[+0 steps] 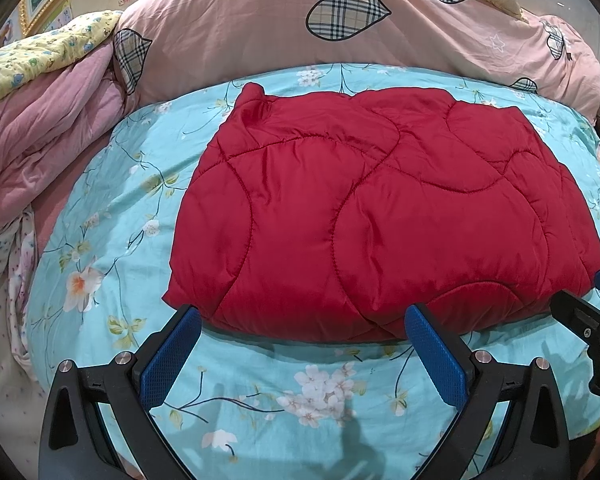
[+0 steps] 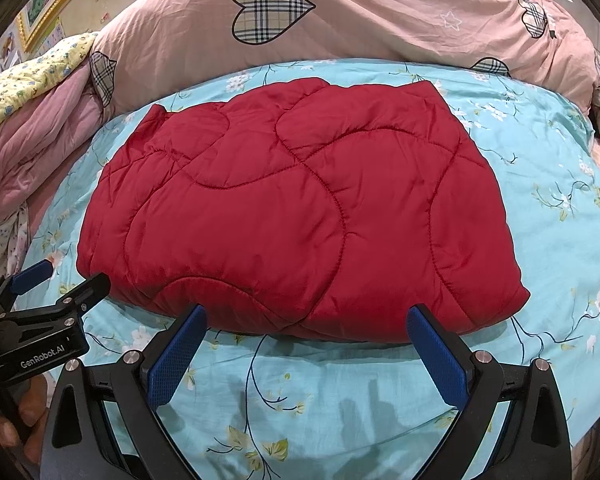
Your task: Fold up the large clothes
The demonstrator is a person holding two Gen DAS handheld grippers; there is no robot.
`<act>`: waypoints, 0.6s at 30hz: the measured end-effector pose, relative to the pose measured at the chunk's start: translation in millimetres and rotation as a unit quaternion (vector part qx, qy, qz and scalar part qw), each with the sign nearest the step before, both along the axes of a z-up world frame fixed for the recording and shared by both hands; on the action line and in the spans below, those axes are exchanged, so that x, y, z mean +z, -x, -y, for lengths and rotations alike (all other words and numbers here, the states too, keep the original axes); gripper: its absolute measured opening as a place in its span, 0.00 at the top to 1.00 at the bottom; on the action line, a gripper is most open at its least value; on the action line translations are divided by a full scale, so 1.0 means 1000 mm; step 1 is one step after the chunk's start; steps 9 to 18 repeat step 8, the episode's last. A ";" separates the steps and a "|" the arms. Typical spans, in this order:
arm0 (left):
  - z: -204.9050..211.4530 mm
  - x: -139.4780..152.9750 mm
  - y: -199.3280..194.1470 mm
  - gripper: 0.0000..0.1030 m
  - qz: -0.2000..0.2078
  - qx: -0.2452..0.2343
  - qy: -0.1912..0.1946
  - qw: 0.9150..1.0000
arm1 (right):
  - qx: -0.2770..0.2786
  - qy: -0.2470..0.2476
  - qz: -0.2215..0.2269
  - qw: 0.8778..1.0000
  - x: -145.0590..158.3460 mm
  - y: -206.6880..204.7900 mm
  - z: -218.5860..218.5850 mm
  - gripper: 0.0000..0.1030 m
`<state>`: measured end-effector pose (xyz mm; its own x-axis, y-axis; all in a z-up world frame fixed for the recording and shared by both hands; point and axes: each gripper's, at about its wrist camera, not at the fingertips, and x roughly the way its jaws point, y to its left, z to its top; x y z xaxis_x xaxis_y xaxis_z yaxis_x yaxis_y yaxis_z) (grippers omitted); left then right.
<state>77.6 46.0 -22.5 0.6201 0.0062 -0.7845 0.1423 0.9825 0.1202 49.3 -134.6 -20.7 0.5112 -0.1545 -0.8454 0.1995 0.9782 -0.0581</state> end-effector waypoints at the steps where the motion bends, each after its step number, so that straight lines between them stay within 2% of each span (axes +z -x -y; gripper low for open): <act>1: 0.000 0.000 0.001 0.01 0.001 -0.001 0.000 1.000 | 0.000 0.000 0.001 1.000 0.000 0.000 0.001 0.02; 18: 0.000 -0.002 -0.001 0.01 -0.002 -0.002 0.002 1.000 | 0.000 0.001 0.003 1.000 0.002 0.001 0.004 0.02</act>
